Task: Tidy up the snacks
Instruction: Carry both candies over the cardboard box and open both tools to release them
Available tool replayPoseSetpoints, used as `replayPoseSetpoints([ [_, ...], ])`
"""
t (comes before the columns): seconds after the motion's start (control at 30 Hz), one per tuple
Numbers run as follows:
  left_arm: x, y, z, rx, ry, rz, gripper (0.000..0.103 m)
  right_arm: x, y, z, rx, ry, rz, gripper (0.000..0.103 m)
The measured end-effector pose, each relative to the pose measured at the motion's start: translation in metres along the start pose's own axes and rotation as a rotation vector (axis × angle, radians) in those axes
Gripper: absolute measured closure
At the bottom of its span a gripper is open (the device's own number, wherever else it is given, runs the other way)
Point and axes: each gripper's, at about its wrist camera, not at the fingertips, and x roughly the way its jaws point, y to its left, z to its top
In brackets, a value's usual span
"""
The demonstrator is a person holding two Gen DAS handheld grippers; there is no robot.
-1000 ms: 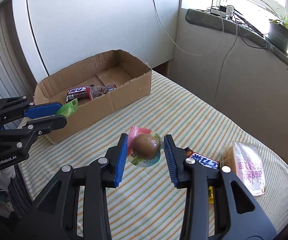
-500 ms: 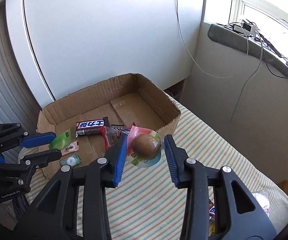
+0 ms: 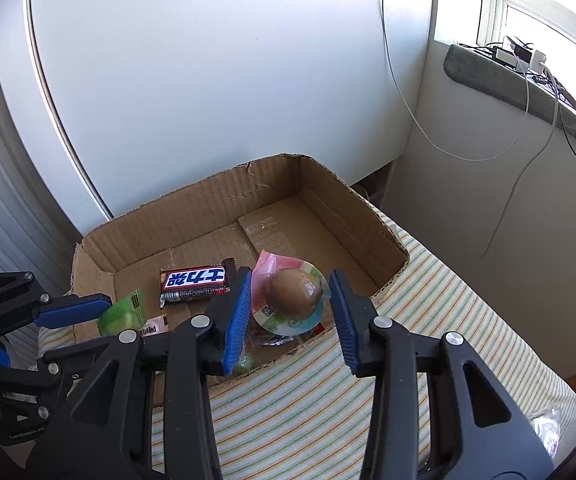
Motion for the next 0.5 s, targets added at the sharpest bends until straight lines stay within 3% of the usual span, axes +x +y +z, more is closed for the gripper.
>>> replayPoseSetpoints([
  [0.13,0.0011,-0.0027,0.0002,0.008,0.003,0.000,0.080,-0.0005,0.0034,0.0017,-0.015,-0.001,0.002,0.058],
  [0.2,0.0007,-0.0039,0.0003,0.009,0.002,0.004,0.080,-0.0010,0.0049,0.0016,-0.020,-0.005,-0.002,0.043],
  [0.23,0.0001,-0.0046,0.0001,0.009,0.001,0.007,0.079,-0.0013,0.0054,0.0021,-0.021,-0.010,-0.004,0.040],
  [0.33,-0.0005,-0.0057,-0.0002,0.010,-0.002,0.019,0.068,-0.0037,0.0046,0.0022,-0.017,-0.019,-0.011,0.036],
  [0.5,-0.0048,-0.0082,-0.0008,0.010,-0.014,0.032,0.049,-0.0086,0.0018,0.0012,-0.006,-0.027,-0.035,0.018],
])
